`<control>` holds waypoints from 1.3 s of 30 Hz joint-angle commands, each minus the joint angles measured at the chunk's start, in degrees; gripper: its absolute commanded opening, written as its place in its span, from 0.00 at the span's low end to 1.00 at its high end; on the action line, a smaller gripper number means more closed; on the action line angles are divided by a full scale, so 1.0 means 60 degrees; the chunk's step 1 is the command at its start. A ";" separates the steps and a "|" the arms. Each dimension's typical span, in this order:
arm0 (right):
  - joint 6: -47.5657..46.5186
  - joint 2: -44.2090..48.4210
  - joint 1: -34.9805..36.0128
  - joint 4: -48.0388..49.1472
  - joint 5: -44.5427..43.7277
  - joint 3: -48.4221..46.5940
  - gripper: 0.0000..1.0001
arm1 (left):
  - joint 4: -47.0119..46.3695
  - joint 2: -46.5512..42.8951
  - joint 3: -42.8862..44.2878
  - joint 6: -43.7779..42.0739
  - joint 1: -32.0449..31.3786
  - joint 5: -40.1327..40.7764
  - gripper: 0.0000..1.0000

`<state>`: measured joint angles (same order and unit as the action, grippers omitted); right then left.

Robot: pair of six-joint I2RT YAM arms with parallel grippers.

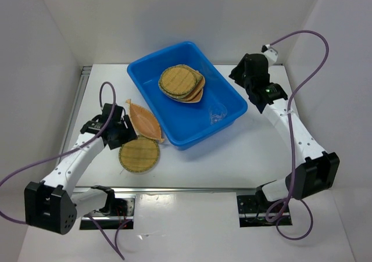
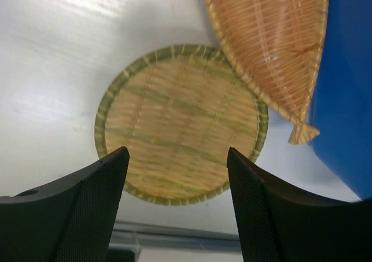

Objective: Place the mixed dishes into the plastic bin

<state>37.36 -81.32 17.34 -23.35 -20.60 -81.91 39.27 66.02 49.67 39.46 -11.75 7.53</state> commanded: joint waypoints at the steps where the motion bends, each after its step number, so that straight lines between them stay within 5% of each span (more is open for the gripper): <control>1: -0.0222 0.0791 -0.0063 0.0011 -0.0185 0.0481 0.55 | 0.0238 -0.0530 0.0026 0.1054 0.0315 -0.0595 0.76; 9: -0.0515 0.1906 -0.0282 -0.0356 -0.0273 0.0907 0.55 | 0.0238 -0.0075 -0.1010 0.2545 0.0697 -0.1006 0.78; 18: -0.0982 0.2830 -0.1234 -0.0634 0.0079 0.1625 0.55 | 0.0956 0.0320 -0.0778 0.3309 0.1328 0.0474 0.80; 22: -0.1218 0.2830 -0.1235 -0.0737 0.0079 0.1625 0.56 | 0.1088 0.0540 -0.1667 0.4348 0.1328 -0.0607 0.80; 31: -0.1539 0.2831 -0.1235 -0.0824 0.0356 0.1537 0.58 | -0.0112 -0.0675 -0.3487 0.5829 0.1328 -0.1430 0.73; 39: -0.1628 0.2743 -0.1235 -0.0649 0.0650 0.1449 0.58 | -0.1608 -0.3382 -0.4877 0.6532 0.1328 -0.1549 0.61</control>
<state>28.99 -65.21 10.09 -28.32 -17.19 -72.58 33.78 51.18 22.76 75.09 -3.95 -1.43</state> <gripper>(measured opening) 0.574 0.619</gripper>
